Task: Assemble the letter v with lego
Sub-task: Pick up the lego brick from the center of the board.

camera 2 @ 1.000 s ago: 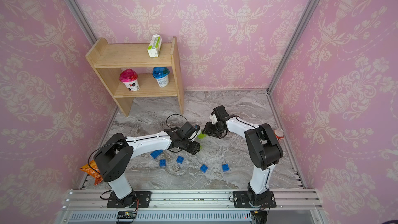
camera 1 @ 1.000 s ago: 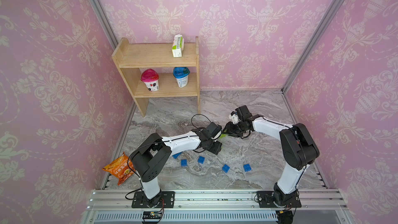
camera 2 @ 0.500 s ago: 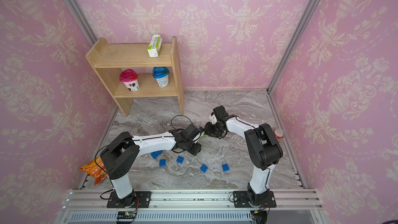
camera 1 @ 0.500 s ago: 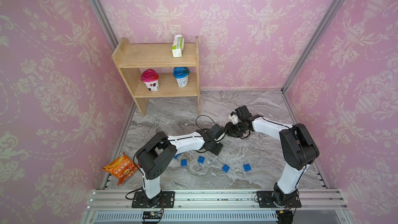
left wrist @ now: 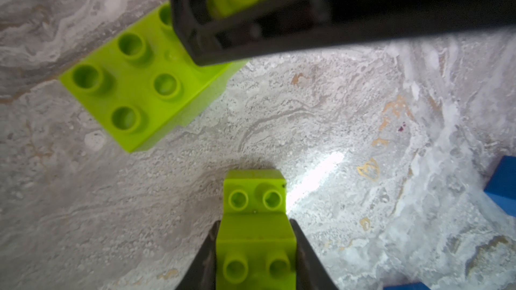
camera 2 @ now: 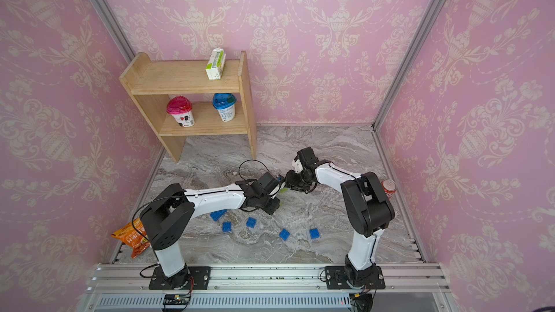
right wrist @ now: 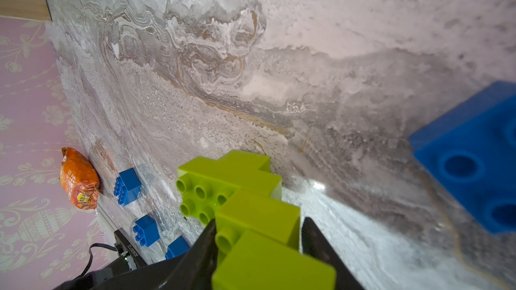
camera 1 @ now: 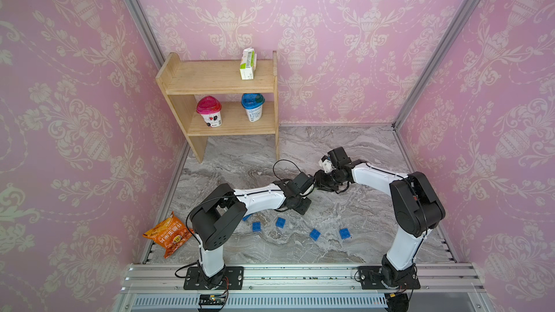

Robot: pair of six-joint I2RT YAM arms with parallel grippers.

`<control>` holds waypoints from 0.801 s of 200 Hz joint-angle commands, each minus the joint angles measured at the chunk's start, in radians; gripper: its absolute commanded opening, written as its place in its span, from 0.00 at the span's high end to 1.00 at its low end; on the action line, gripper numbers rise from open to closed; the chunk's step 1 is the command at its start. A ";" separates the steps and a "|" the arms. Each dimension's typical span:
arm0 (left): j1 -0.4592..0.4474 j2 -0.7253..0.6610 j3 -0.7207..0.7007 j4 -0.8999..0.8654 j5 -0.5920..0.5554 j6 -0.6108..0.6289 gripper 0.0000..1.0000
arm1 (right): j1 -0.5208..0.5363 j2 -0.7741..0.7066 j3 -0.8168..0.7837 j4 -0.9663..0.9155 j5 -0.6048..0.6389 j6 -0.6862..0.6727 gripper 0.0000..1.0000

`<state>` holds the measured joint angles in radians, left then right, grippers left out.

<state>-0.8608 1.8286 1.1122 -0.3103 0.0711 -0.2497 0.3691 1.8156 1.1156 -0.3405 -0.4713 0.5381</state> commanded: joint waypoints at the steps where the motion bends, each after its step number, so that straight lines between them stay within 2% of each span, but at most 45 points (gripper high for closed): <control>1: -0.006 -0.006 0.006 -0.022 -0.034 0.020 0.69 | 0.004 -0.024 0.016 -0.020 0.016 -0.031 0.51; 52: 0.029 -0.116 0.025 -0.123 -0.053 0.115 0.73 | 0.004 -0.019 0.042 -0.048 0.026 -0.054 0.52; 95: 0.129 -0.189 0.069 -0.196 0.080 0.255 0.75 | 0.013 -0.021 0.050 -0.070 0.027 -0.079 0.52; 160: 0.234 -0.133 0.174 -0.258 0.194 0.412 0.77 | 0.031 -0.022 0.096 -0.072 0.038 -0.084 0.52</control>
<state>-0.6498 1.6630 1.2434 -0.5167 0.1875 0.0681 0.3893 1.8156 1.1919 -0.3943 -0.4519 0.4763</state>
